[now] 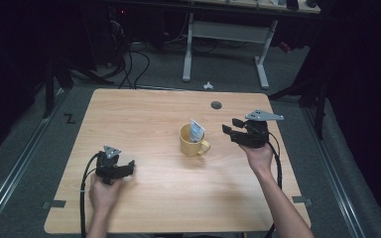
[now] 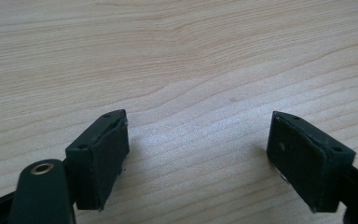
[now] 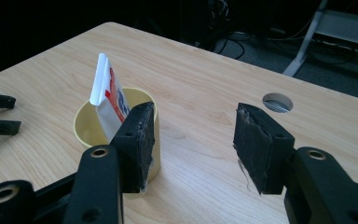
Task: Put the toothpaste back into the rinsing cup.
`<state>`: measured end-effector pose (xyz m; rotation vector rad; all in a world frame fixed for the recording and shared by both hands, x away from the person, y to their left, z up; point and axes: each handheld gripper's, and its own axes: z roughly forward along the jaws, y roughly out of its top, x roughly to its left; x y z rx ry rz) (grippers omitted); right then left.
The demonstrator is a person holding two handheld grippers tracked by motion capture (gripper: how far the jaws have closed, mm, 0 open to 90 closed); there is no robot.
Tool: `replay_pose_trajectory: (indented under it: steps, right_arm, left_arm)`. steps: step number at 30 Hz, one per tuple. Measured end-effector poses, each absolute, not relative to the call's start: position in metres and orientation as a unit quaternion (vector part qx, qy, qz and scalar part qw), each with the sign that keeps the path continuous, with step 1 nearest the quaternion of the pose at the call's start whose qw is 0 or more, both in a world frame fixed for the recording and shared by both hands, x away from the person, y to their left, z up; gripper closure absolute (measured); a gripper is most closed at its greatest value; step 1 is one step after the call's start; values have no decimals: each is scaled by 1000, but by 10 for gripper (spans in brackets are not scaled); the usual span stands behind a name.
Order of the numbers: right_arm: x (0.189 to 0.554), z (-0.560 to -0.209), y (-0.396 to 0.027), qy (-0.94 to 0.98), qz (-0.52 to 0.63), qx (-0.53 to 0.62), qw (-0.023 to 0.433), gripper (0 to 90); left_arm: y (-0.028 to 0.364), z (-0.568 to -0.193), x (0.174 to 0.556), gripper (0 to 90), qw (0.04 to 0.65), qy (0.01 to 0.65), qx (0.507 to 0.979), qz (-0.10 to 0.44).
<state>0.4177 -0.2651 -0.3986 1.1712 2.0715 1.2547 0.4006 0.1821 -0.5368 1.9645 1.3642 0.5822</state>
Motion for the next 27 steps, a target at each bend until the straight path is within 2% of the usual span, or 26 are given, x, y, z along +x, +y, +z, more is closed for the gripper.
replay_pose_trajectory:
  steps: [27]
  right_arm:
    - [410, -409, -289, 739, 447, 450, 228, 482]
  left_arm:
    - [182, -537, 401, 211, 334, 523, 752, 223]
